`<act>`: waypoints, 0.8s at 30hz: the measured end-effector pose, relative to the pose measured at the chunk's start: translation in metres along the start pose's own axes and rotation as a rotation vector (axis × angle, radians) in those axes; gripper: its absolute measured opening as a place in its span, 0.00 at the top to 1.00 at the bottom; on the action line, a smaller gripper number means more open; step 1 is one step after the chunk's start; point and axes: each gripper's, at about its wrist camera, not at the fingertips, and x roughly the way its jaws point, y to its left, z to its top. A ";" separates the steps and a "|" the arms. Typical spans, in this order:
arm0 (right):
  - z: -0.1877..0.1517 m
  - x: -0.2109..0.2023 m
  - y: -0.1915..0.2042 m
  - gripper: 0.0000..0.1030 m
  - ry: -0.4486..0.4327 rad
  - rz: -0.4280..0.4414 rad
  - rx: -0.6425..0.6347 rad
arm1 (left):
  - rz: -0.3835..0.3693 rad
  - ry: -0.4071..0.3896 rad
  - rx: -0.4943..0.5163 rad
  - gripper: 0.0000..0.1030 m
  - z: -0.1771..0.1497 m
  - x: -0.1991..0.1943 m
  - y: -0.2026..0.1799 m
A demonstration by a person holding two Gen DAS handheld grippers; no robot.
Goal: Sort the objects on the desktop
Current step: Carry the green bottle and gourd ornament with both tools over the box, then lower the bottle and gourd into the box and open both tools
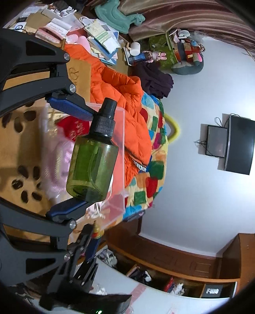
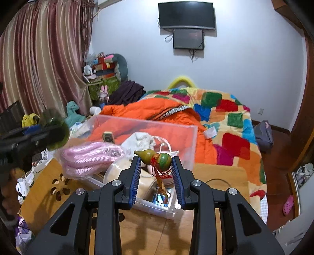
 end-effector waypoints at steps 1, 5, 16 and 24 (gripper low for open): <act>-0.001 0.005 0.001 0.72 0.010 0.000 0.002 | 0.006 0.010 -0.001 0.28 0.000 0.008 0.001; -0.001 0.022 0.002 0.72 0.040 0.000 0.016 | 0.010 0.056 0.002 0.28 0.001 0.035 0.002; 0.003 0.042 0.028 0.69 0.068 -0.044 -0.109 | 0.008 0.124 0.016 0.28 -0.002 0.068 0.002; 0.006 0.023 0.032 0.46 0.039 -0.051 -0.117 | -0.011 0.119 0.016 0.15 -0.001 0.057 -0.001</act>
